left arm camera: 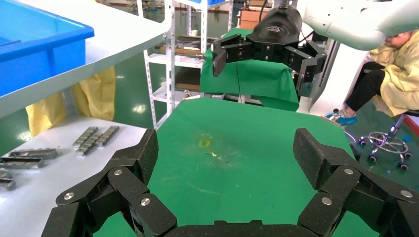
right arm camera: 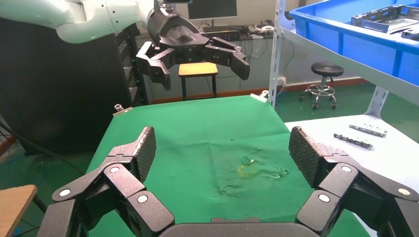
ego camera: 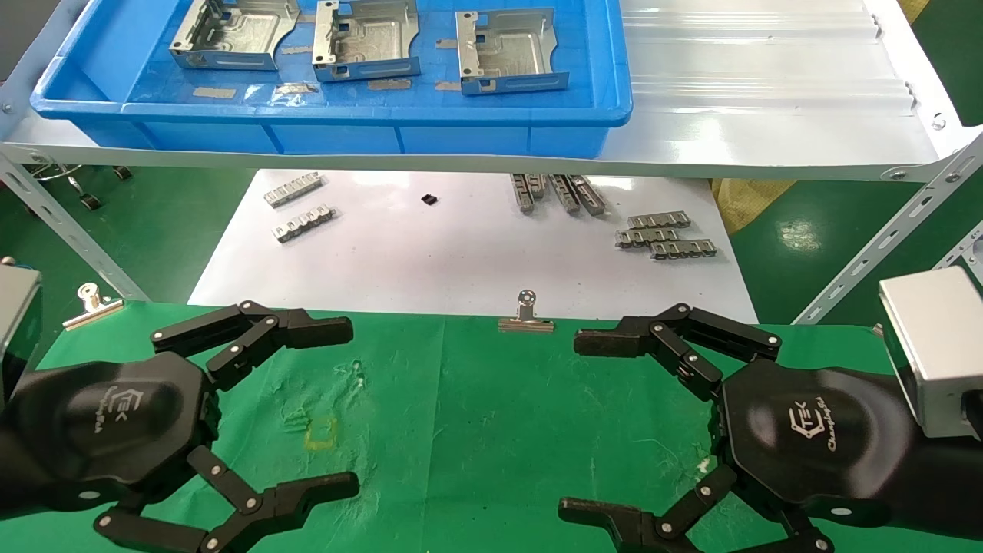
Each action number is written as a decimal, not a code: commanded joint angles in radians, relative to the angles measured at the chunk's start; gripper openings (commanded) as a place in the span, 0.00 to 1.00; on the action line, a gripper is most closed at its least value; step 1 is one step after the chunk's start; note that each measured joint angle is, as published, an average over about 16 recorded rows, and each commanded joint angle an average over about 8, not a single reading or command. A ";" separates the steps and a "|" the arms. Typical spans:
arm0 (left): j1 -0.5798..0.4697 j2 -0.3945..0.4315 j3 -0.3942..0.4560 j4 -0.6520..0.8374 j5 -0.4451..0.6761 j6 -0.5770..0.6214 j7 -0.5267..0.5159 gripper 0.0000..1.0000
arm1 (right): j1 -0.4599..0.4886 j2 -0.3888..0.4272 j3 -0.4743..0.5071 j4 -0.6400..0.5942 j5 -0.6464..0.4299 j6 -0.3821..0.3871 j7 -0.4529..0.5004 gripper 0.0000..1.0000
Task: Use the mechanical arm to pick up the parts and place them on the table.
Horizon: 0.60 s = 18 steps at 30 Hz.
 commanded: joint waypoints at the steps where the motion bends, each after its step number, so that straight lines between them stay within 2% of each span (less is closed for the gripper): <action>1: 0.000 0.000 0.000 0.000 0.000 0.000 0.000 1.00 | 0.000 0.000 0.000 0.000 0.000 0.000 0.000 0.97; 3: 0.000 0.000 0.000 0.000 0.000 0.000 0.000 1.00 | 0.000 0.000 0.000 0.000 0.000 0.000 0.000 0.92; 4: 0.000 0.000 0.000 0.000 0.000 0.000 0.000 1.00 | 0.000 0.000 0.000 0.000 0.000 0.000 0.000 0.82; 8: 0.000 0.000 0.000 0.000 0.000 0.000 0.000 1.00 | 0.000 0.000 0.000 0.000 0.000 0.000 0.000 0.33; 11: 0.000 0.000 0.000 0.000 0.000 0.000 0.000 1.00 | 0.000 0.000 0.000 0.000 0.000 0.000 0.000 0.02; 18: 0.000 0.000 0.000 0.000 0.000 0.000 0.000 1.00 | 0.000 0.000 0.000 0.000 0.000 0.000 0.000 0.00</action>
